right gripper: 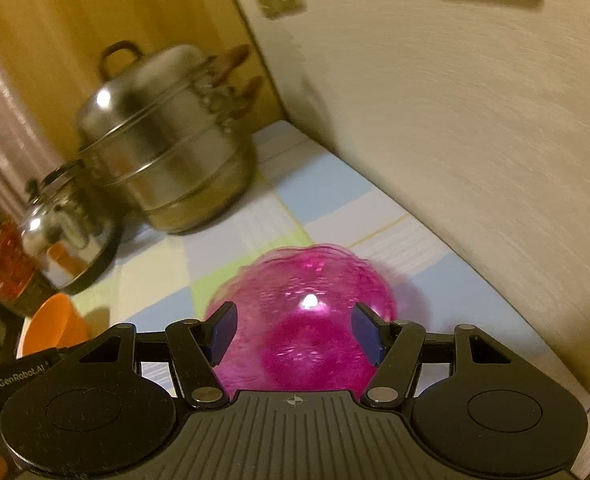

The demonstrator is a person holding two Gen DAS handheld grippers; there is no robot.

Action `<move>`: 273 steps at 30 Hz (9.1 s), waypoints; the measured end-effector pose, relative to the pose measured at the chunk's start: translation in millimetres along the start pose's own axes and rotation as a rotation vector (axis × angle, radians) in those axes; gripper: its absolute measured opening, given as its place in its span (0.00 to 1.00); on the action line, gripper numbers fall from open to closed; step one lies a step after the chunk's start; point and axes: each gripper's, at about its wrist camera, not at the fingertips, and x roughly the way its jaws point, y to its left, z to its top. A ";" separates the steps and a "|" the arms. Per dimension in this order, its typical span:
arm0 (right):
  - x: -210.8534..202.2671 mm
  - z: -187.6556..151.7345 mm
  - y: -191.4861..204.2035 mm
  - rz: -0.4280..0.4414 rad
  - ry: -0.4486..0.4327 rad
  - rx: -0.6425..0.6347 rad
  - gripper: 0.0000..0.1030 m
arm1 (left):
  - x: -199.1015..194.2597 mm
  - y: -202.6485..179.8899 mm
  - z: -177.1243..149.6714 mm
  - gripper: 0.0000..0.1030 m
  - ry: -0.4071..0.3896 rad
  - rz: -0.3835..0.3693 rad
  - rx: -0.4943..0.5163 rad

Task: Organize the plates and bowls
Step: 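Move both grippers toward the stack of white bowls, then close the left gripper on the white bowl rim while the right gripper also closes on it, then lift the white bowls with both grippers and carry them to the orange bowl, then lower the white bowls into the orange bowl with both grippers, then open both grippers to release the white bowls and pull back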

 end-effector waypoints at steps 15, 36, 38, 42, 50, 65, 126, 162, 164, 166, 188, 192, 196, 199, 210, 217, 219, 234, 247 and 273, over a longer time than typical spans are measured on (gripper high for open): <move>-38.1 -37.3 53.9 0.137 -0.034 -0.119 0.61 | -67.1 15.1 -62.5 0.34 -0.006 0.081 -0.029; -67.1 -118.6 137.8 0.348 0.109 -0.285 0.61 | -185.9 85.6 -122.3 0.35 -0.067 0.280 -0.172; -64.3 -125.8 143.4 0.368 0.144 -0.300 0.61 | -193.3 93.3 -124.1 0.35 -0.067 0.303 -0.181; -60.6 -131.5 155.0 0.405 0.179 -0.321 0.61 | -201.4 102.9 -122.5 0.35 -0.064 0.330 -0.185; -40.5 -130.9 175.1 0.407 0.192 -0.373 0.61 | -192.2 125.4 -100.0 0.35 -0.065 0.322 -0.189; 44.1 -105.9 224.2 0.401 0.231 -0.433 0.61 | -130.0 177.8 -43.2 0.35 -0.053 0.305 -0.186; 160.5 -120.4 268.6 0.351 0.436 -0.434 0.16 | -28.8 248.1 -36.1 0.14 0.091 0.261 -0.226; 120.7 -85.4 241.0 0.273 0.352 -0.429 0.11 | -38.0 199.3 -17.0 0.12 0.064 0.182 -0.173; 116.2 -81.4 239.7 0.269 0.333 -0.435 0.11 | -38.5 195.1 -14.2 0.11 0.054 0.178 -0.172; 111.9 -76.9 240.7 0.265 0.310 -0.445 0.11 | -39.0 191.8 -10.1 0.11 0.042 0.177 -0.173; 101.1 -46.0 255.7 0.331 0.166 -0.408 0.09 | -64.6 191.2 27.1 0.11 -0.111 0.193 -0.224; 104.0 -40.3 260.7 0.338 0.142 -0.402 0.09 | -61.5 192.5 33.3 0.11 -0.122 0.201 -0.219; 109.3 -34.5 268.7 0.342 0.120 -0.398 0.09 | -56.1 197.0 40.6 0.11 -0.124 0.216 -0.218; 114.8 -32.8 275.4 0.344 0.111 -0.413 0.09 | -53.6 203.1 44.8 0.11 -0.127 0.220 -0.229; 139.7 -25.5 291.9 0.368 0.112 -0.424 0.09 | -43.0 222.1 59.8 0.11 -0.150 0.234 -0.248; 156.9 -26.6 298.5 0.365 0.110 -0.429 0.08 | -32.5 234.5 63.8 0.11 -0.158 0.244 -0.261; 161.6 -27.5 300.7 0.368 0.110 -0.432 0.08 | -30.4 239.3 63.5 0.11 -0.159 0.244 -0.276; 196.4 -38.2 309.0 0.347 0.150 -0.442 0.08 | -13.1 255.2 55.1 0.11 -0.154 0.271 -0.314; 209.5 -44.6 313.1 0.327 0.148 -0.482 0.08 | 2.7 259.3 52.9 0.11 -0.146 0.292 -0.318; 217.3 -51.3 312.2 0.344 0.145 -0.521 0.11 | 9.2 261.0 49.3 0.24 -0.136 0.282 -0.329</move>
